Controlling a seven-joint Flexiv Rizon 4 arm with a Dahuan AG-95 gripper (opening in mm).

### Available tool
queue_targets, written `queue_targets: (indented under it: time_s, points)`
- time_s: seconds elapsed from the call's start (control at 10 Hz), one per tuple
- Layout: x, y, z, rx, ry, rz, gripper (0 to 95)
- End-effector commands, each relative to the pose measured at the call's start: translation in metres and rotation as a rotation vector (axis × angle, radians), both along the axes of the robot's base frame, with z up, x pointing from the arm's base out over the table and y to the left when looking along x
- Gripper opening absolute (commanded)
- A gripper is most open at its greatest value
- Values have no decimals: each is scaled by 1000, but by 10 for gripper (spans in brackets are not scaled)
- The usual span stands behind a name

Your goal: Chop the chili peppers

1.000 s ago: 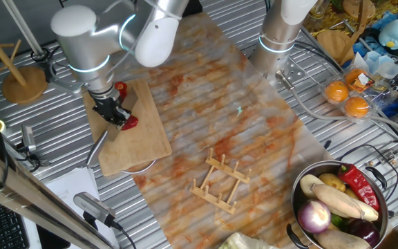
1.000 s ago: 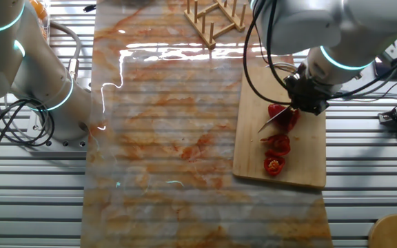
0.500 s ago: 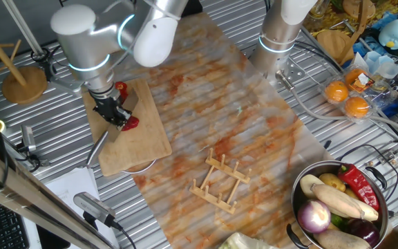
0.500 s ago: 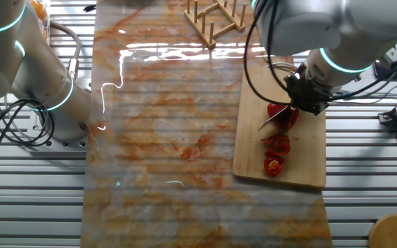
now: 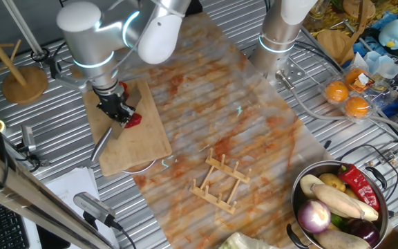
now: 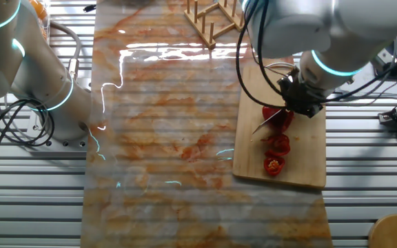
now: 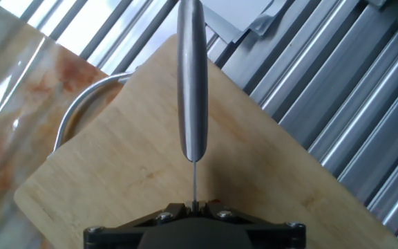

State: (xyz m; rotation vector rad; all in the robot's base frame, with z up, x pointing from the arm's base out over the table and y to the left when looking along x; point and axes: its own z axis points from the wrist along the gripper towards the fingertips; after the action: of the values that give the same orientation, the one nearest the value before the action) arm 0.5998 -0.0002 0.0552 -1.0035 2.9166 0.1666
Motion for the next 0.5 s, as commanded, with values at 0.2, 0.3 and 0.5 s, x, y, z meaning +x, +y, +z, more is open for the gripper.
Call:
queue_targets:
  time_s: [0.2, 0.3, 0.5]
  points:
    - [9, 11, -27, 3, -4, -5, 0]
    - [14, 16, -34, -7, -9, -11, 0]
    - [19, 19, -45, -5, -18, -9, 0]
